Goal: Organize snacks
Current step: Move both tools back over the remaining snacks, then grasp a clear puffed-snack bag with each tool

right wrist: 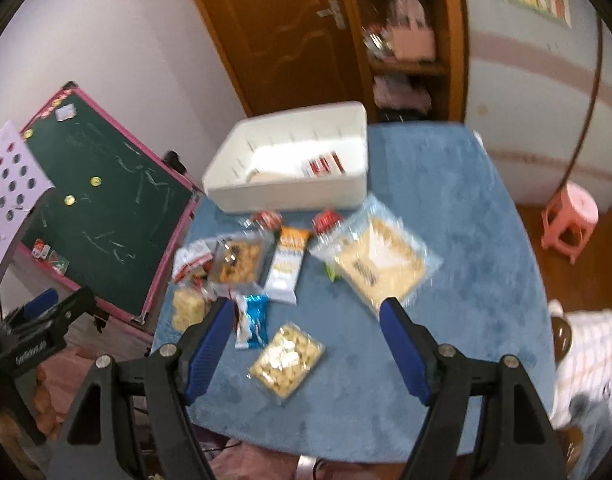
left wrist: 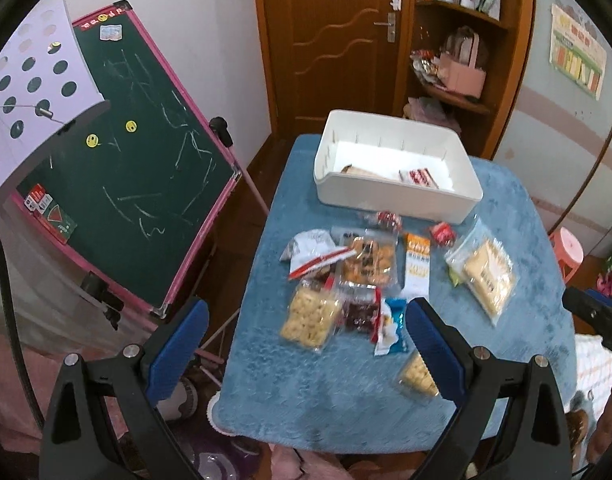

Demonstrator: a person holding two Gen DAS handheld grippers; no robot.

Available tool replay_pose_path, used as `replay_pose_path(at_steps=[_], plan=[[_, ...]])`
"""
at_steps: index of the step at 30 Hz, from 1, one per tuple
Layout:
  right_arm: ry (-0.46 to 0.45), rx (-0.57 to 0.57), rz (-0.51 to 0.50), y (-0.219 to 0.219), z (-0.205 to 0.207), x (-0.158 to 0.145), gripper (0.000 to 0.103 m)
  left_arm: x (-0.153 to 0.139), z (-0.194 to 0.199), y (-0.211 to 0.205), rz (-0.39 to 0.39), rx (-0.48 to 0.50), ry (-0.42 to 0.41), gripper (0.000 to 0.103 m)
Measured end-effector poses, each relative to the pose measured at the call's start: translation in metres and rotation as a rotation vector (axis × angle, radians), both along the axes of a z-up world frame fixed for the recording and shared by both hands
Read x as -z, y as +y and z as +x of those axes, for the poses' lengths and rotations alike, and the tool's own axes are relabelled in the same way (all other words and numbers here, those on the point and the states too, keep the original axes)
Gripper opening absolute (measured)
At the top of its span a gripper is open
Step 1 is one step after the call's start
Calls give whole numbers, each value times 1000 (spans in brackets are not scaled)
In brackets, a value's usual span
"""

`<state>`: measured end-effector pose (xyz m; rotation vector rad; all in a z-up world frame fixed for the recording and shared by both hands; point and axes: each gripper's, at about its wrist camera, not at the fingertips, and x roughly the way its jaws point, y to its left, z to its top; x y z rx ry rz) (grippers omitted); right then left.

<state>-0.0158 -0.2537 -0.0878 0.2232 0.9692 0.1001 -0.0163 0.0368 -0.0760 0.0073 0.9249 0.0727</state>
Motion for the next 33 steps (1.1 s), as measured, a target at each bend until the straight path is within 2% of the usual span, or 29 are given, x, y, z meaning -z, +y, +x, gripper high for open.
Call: replay_pose_path(at_steps=[12, 16, 26, 33], plan=[[107, -2, -21, 24, 9, 40, 76, 61, 18, 9, 25, 55, 102, 98], [162, 9, -31, 33, 20, 61, 76, 89, 33, 16, 27, 86, 164, 98], [380, 65, 2, 53, 47, 138, 76, 157, 72, 19, 61, 182, 289, 98], [489, 115, 10, 60, 54, 174, 76, 185, 94, 23, 52, 198, 341, 98]])
